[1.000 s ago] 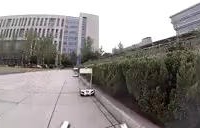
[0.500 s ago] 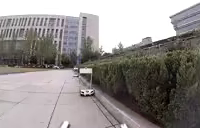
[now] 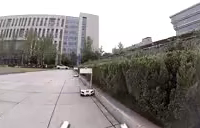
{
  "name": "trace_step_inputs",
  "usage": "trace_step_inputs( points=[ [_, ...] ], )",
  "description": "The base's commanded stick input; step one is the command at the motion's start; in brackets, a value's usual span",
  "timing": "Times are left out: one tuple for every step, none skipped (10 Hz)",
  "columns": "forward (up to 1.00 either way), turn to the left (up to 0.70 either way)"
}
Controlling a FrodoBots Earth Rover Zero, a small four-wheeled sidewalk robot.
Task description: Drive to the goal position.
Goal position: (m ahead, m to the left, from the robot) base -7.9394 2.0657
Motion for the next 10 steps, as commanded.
trace_step_inputs(
  points=[
    [0.04, 0.00],
    [0.03, 0.00],
    [0.00, 0.00],
    [0.04, 0.00],
    [0.04, 0.00],
    [0.03, 0.00],
    [0.01, 0.00],
    [0.00, 0.00],
    [0.00, 0.00],
    [0.01, 0.00]
  ],
)
